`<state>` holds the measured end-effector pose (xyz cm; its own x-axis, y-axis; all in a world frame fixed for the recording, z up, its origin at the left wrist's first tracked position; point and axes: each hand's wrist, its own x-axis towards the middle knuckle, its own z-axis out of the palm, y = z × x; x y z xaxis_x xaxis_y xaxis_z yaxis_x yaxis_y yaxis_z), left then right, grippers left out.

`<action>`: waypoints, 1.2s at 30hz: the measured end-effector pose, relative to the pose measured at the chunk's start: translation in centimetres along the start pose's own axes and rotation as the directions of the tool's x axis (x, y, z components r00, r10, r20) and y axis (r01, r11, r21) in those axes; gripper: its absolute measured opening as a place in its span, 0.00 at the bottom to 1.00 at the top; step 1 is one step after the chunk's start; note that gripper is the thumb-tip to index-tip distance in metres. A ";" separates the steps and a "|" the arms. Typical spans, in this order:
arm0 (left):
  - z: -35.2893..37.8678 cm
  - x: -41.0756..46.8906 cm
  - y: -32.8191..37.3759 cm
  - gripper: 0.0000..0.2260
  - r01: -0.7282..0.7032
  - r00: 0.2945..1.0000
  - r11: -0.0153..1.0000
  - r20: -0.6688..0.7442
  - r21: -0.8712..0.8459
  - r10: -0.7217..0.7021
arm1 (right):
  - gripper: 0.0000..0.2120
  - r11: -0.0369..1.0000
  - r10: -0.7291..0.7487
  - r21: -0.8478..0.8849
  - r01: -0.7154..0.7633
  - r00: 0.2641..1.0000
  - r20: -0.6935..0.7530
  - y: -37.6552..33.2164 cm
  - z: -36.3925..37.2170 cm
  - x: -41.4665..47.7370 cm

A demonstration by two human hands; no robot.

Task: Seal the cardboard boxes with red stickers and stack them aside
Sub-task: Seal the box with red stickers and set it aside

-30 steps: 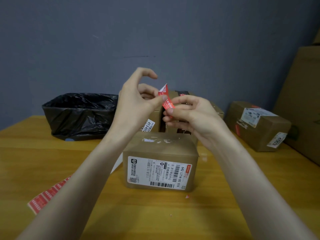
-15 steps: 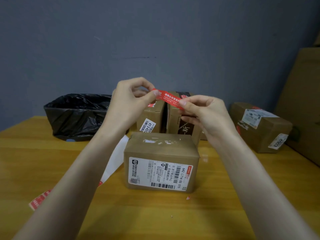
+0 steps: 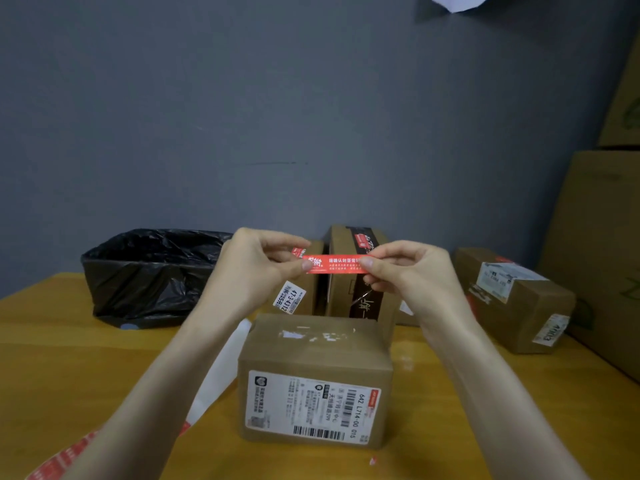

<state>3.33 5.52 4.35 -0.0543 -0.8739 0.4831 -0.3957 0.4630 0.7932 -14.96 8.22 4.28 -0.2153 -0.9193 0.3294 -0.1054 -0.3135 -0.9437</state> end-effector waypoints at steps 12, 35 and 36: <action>-0.2 0.1 0.0 0.04 -0.012 0.999 1.000 0.043 0.027 0.011 | 0.02 0.985 0.027 -0.174 -0.015 0.997 0.070 0.2 -0.6 0.2; -1.4 0.2 -0.6 0.04 0.126 0.889 0.900 0.355 0.418 -0.290 | 0.07 0.779 0.263 -0.626 -0.024 0.920 0.291 1.0 0.7 0.2; -1.4 0.2 -0.7 0.04 0.126 0.883 0.893 0.362 0.432 -0.299 | 0.07 0.772 0.269 -0.635 -0.024 0.918 0.291 1.1 0.8 0.2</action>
<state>4.85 5.19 4.45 -0.2611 -0.9638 0.0551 -0.7564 0.2397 0.6086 -14.35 7.46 3.27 0.0566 -0.9976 0.0403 -0.6930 -0.0683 -0.7177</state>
